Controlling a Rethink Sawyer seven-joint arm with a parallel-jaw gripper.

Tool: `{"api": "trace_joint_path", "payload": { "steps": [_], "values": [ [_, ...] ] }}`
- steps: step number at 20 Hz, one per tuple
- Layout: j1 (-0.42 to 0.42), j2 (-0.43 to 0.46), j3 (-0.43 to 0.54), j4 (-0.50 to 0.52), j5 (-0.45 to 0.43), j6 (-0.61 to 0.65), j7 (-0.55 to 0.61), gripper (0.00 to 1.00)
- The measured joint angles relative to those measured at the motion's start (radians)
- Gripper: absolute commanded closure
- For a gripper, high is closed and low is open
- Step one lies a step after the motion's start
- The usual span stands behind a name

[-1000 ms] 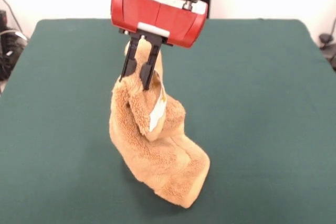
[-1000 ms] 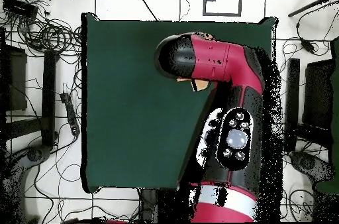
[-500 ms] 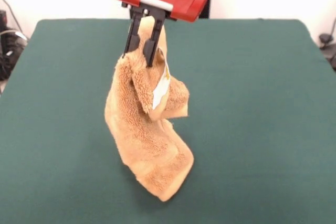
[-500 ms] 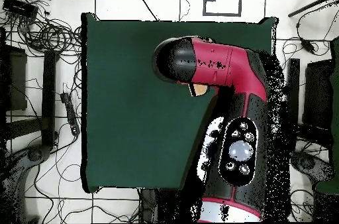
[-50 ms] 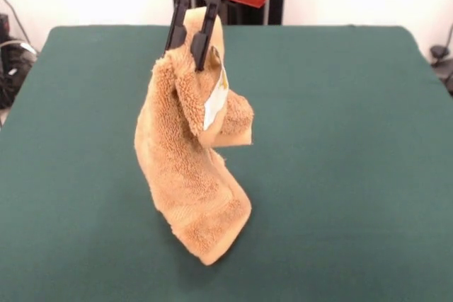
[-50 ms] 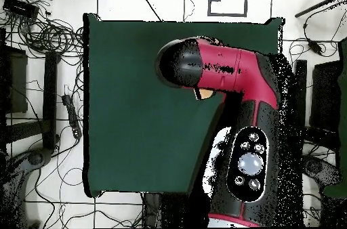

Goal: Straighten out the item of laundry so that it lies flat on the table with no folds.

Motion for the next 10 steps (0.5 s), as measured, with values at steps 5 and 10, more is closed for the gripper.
{"api": "trace_joint_path", "payload": {
  "steps": [5,10],
  "values": [
    [-0.009,-0.021,0.002,0.009,-0.005,0.000,0.000,1.00],
    [-0.037,-0.033,0.009,0.010,-0.015,0.000,0.000,1.00]
  ]
}}
